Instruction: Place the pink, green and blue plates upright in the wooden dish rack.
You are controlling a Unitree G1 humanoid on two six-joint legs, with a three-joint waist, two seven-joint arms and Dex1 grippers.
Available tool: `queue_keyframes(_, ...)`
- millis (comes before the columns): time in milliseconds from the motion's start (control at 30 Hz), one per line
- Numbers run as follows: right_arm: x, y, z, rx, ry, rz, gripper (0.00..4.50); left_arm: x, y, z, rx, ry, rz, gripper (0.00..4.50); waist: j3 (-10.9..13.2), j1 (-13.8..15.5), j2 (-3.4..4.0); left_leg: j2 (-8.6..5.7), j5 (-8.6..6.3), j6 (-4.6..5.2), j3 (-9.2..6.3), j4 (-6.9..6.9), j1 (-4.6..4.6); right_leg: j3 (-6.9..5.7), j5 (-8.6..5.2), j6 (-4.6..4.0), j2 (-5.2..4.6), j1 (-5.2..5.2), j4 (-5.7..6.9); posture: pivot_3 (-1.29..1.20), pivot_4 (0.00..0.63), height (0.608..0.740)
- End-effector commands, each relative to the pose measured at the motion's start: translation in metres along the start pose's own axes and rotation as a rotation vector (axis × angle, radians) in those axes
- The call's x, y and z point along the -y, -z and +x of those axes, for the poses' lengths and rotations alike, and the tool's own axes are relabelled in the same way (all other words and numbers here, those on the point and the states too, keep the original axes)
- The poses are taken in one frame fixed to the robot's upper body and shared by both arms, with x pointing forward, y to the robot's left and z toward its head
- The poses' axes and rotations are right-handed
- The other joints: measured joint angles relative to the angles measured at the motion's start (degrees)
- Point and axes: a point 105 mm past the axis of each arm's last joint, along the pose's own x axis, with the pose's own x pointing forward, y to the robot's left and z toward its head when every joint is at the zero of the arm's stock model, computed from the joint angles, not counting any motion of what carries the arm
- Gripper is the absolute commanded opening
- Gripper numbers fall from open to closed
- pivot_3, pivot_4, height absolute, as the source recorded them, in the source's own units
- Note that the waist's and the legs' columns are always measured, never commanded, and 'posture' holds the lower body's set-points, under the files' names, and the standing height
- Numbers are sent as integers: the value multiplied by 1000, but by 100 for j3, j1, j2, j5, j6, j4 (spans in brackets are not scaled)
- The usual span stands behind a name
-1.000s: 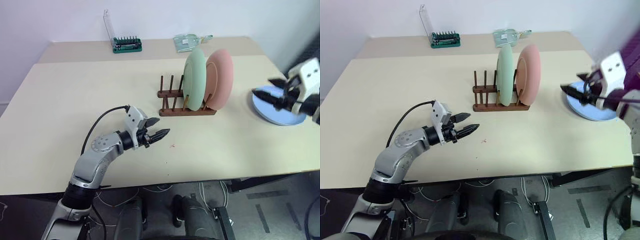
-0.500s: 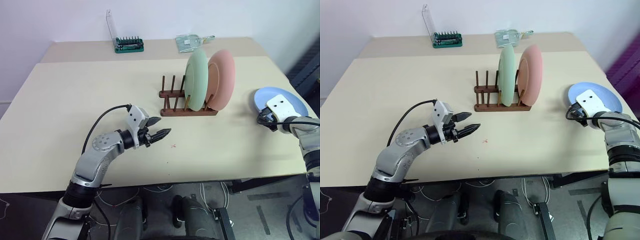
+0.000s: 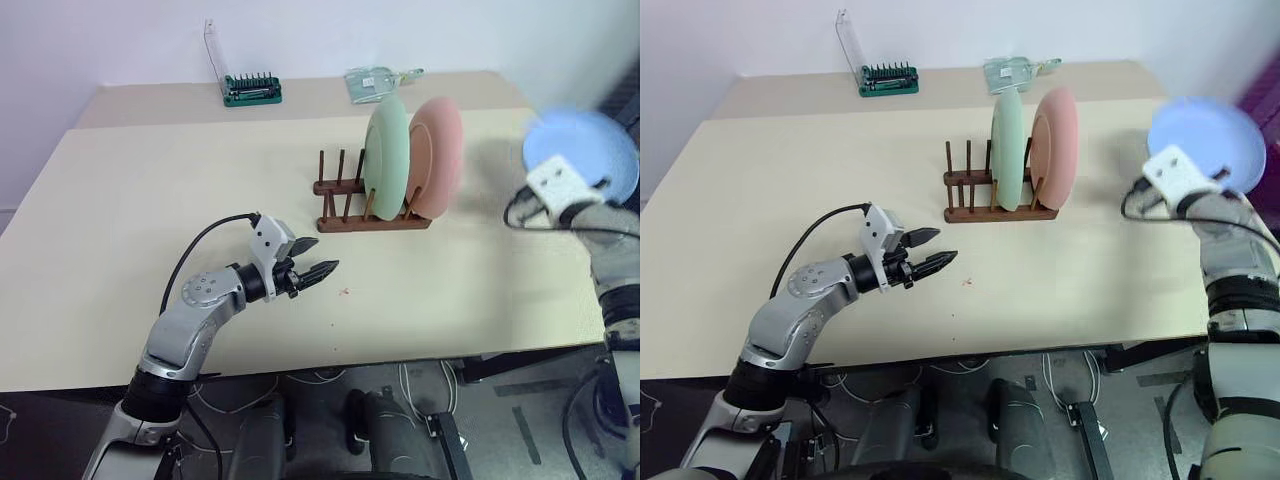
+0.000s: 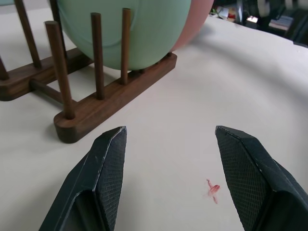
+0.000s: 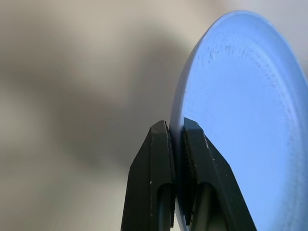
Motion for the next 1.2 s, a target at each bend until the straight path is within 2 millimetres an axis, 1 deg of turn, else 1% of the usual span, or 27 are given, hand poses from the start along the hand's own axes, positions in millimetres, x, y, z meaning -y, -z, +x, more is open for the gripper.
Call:
queue_keyframes(33,52,-121,-16,420,163,-3,57,0,-11,1,32,6,42,3015,0,-27,1,2,0,-1,-3,-1,0,-1,-1,-1,4,0,0,0,150,730)
queue_keyframes(67,56,-139,-21,481,172,14,57,0,-11,1,32,6,44,3015,0,-34,0,3,1,-1,-4,-3,0,-1,-1,-2,6,0,1,0,150,730)
queue_keyframes(100,57,-159,-27,558,151,71,57,-1,-12,1,33,5,45,3015,-1,-27,-1,4,1,-1,-5,-4,0,-3,-2,-2,6,1,1,0,150,730)
queue_keyframes(133,56,-170,-31,602,130,112,57,-1,-12,1,33,4,45,3015,-2,-18,-3,5,1,-1,-5,-3,-1,-6,-2,-3,7,5,-1,0,150,730)
queue_keyframes(167,50,-195,-40,706,50,223,57,-3,-12,1,35,-6,47,3015,-4,-7,-6,6,0,-1,-5,-3,0,-8,-2,-3,6,9,-2,0,150,730)
queue_keyframes(233,36,-226,-55,831,-109,388,57,-7,-13,0,39,-26,50,3015,-4,1,-7,12,0,-1,-10,-1,0,-9,-1,-3,1,13,-4,0,150,730)
queue_keyframes(300,19,-257,-81,982,-349,645,57,-15,-12,-3,38,-68,53,3015,-4,28,-7,13,0,0,-9,1,1,-8,6,-11,-2,13,-2,0,150,730)
queue_keyframes(333,13,-268,-92,1031,-461,773,57,-20,-10,-5,31,-94,55,3015,-4,36,-6,17,0,0,-12,1,1,-8,14,-23,-3,12,0,0,150,730)
queue_keyframes(400,-3,-281,-101,1039,-629,935,57,-28,-6,-9,19,-128,58,3015,-4,50,-5,18,0,0,-13,2,0,-10,14,-25,-3,11,5,0,150,730)
queue_keyframes(467,-23,-284,-100,975,-736,1032,57,-32,-6,-14,20,-147,66,3015,-4,71,-6,17,0,0,-13,2,1,-10,13,-25,-3,10,8,0,150,730)
queue_keyframes(500,-34,-283,-96,924,-787,1104,57,-36,-7,-17,22,-163,65,3015,-5,77,-6,17,0,0,-12,3,0,-11,13,-25,-3,11,7,0,150,730)
queue_keyframes(533,-41,-282,-91,871,-807,1178,57,-38,-7,-20,23,-175,66,3015,-5,76,-7,17,0,0,-12,4,0,-11,13,-25,-5,11,7,0,150,730)
queue_keyframes(567,-44,-281,-87,834,-818,1227,57,-40,-8,-21,23,-183,65,3015,-5,76,-6,17,0,0,-12,5,0,-11,14,-25,-7,12,7,0,150,730)
queue_keyframes(633,-48,-277,-73,731,-797,1386,57,-41,-7,-25,21,-192,68,3015,-5,73,-7,16,0,0,-11,5,0,-11,14,-26,-9,12,8,0,150,730)
queue_keyframes(700,-56,-274,-63,639,-788,1477,57,-41,-7,-28,20,-199,65,3015,-5,74,-6,14,0,0,-9,5,-1,-11,14,-26,-8,10,8,0,150,730)
queue_keyframes(800,-76,-264,-56,502,-797,1504,57,-40,-5,-29,18,-200,61,3015,-5,65,-5,13,0,0,-5,4,-6,-11,14,-25,-8,5,8,0,150,730)
queue_keyframes(867,-85,-258,-50,432,-776,1514,57,-38,-4,-30,18,-199,59,3015,-5,58,-5,14,0,0,-3,2,-5,-11,14,-25,-8,5,7,0,150,730)
queue_keyframes(967,-94,-243,-38,338,-735,1545,57,-34,-5,-28,22,-177,53,3015,-5,57,-5,14,0,1,-4,2,-4,-11,14,-25,-5,5,8,0,150,730)
queue_keyframes(1200,-109,-229,-28,217,-756,1605,57,-34,-6,-26,21,-167,54,3015,-5,52,-5,14,0,1,-5,1,-4,-11,14,-25,-4,6,7,0,150,730)
